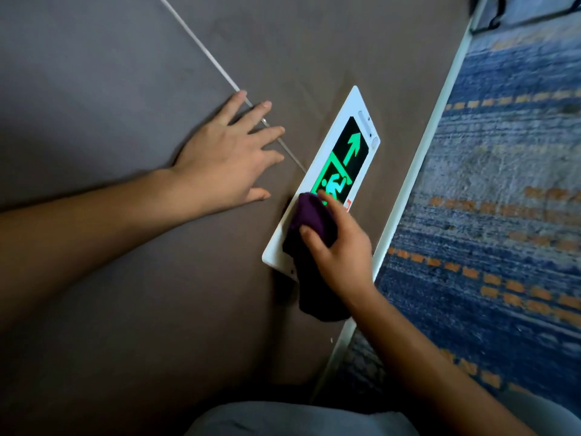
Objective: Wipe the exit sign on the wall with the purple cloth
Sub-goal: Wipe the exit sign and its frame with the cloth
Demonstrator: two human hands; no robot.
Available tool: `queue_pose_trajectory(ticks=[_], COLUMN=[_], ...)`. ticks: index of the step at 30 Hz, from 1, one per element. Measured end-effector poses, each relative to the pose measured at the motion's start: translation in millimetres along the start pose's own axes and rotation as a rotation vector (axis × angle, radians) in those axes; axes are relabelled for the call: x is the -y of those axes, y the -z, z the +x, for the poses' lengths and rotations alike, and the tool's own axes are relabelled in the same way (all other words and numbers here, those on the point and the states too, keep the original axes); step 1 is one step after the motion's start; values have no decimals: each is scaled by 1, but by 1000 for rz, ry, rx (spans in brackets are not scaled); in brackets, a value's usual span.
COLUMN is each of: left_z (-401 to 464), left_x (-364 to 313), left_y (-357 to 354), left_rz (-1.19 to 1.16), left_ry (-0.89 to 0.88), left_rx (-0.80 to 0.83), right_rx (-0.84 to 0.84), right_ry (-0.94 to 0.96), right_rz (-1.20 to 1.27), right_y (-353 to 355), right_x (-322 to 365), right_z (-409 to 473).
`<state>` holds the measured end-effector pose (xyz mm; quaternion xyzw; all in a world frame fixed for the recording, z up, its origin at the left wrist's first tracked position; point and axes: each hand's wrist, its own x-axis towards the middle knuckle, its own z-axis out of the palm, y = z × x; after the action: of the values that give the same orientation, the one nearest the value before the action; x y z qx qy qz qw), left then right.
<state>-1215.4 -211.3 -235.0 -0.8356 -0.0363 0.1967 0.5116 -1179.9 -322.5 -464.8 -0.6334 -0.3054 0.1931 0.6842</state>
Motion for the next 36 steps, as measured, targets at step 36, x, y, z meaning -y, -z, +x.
queue_pose_trajectory(ticks=[36], left_z=[1], left_x=[1], left_y=[3], left_rz=[93], left_ry=[-85], left_rx=[58], right_rx=[114], right_ry=[130], right_rz=[-183], right_y=[-37], right_x=[12], right_z=[-69])
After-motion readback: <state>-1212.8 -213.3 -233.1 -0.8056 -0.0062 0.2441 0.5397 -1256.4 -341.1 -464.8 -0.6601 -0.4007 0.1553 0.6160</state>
